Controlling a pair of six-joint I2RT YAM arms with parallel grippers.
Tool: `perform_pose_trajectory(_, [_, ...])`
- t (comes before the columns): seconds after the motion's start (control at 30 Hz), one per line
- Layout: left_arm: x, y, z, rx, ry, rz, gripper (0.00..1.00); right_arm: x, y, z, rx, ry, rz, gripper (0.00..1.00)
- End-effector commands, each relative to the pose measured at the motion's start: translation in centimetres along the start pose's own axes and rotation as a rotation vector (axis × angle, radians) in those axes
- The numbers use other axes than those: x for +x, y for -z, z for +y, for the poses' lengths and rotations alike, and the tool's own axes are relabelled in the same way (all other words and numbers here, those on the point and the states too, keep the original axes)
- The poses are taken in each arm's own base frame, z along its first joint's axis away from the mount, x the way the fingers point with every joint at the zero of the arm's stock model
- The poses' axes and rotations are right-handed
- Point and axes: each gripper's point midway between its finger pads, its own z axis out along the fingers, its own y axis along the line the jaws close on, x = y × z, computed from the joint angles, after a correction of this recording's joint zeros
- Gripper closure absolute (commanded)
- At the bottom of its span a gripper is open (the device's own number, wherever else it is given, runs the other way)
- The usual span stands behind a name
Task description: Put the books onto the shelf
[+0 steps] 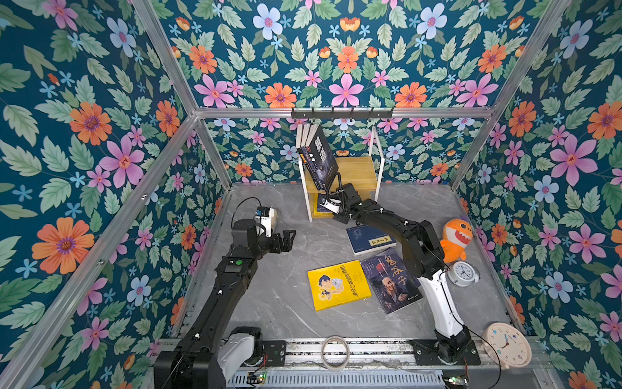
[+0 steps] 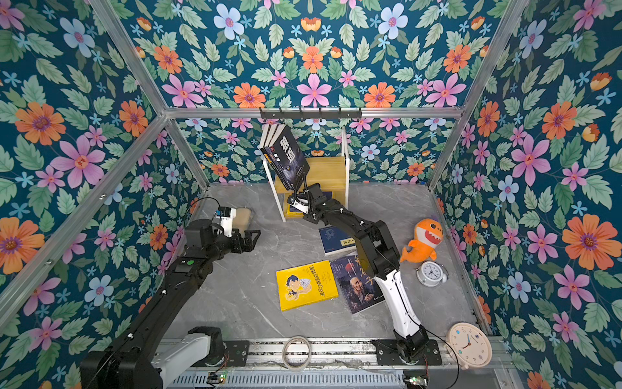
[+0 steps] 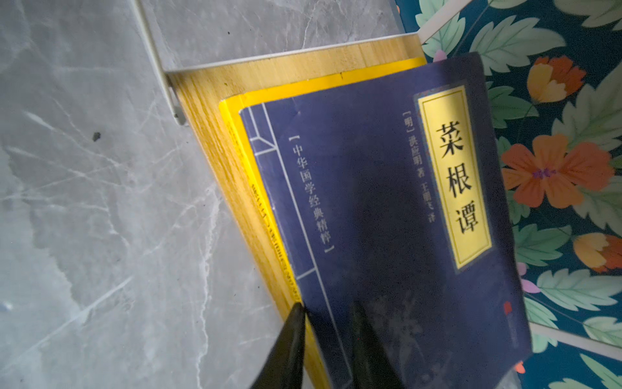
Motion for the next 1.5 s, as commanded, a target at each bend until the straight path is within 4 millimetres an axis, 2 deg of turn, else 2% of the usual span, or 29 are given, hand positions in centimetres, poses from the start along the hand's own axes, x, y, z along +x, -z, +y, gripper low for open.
perform_pose_trajectory(0.0, [-0.4, 0.1, -0.1, 0.001, -0.023, -0.016, 0.0, 0.3, -0.1, 0.1, -0.005, 0.015, 0.017, 0.77])
perform_pose_trajectory(0.1, [-0.7, 0.1, -0.1, 0.002, -0.021, -0.02, 0.0, 0.1, 0.5, 0.2, -0.01, -0.003, 0.005, 0.76])
perform_pose_trajectory(0.2, [-0.4, 0.1, -0.1, 0.004, -0.022, -0.016, 0.0, -0.2, 2.1, -0.1, 0.002, -0.029, 0.0, 0.7])
perform_pose_trajectory(0.3, [-0.6, 0.1, -0.2, 0.006, -0.019, -0.018, 0.0, -0.3, 5.0, -0.2, 0.005, -0.107, -0.026, 0.63])
perform_pose_trajectory(0.4, [-0.3, 0.0, -0.1, 0.007, -0.016, -0.013, 0.0, 0.8, 8.1, -0.6, 0.026, -0.214, -0.026, 0.58])
perform_pose_trajectory(0.57, [-0.3, -0.1, -0.1, 0.007, -0.004, -0.008, 0.0, 4.7, 11.9, -1.1, 0.033, -0.504, -0.038, 0.51])
perform_pose_trajectory(0.63, [-0.1, -0.2, 0.0, 0.006, -0.003, -0.005, 0.0, 7.0, 12.8, -1.8, 0.048, -0.657, -0.045, 0.45])
perform_pose_trajectory(0.73, [-0.1, -0.3, 0.3, -0.002, 0.003, 0.0, 0.0, 10.5, 13.5, -2.5, 0.044, -0.87, -0.032, 0.41])
perform_pose_trajectory(0.83, [-0.1, -0.4, 0.3, 0.002, 0.013, 0.002, 0.0, 13.6, 13.5, -2.5, 0.037, -1.015, 0.037, 0.4])
perform_pose_trajectory(1.0, [-0.1, -0.5, 0.5, 0.0, 0.024, 0.003, 0.0, 16.3, 12.1, -1.9, -0.004, -1.133, 0.097, 0.38])
perform_pose_trajectory(1.17, [0.0, -0.4, 0.6, -0.009, 0.019, 0.002, 0.0, 19.9, 9.9, -1.8, -0.023, -1.292, 0.172, 0.38])
perform_pose_trajectory(1.27, [-0.3, -0.4, 0.8, -0.015, 0.023, -0.002, 0.0, 21.3, 8.8, -1.3, -0.042, -1.355, 0.21, 0.38])
perform_pose_trajectory(1.47, [-0.1, -0.5, 1.0, -0.025, 0.023, 0.004, 0.0, 21.8, 7.1, 0.8, -0.12, -1.433, 0.25, 0.41])
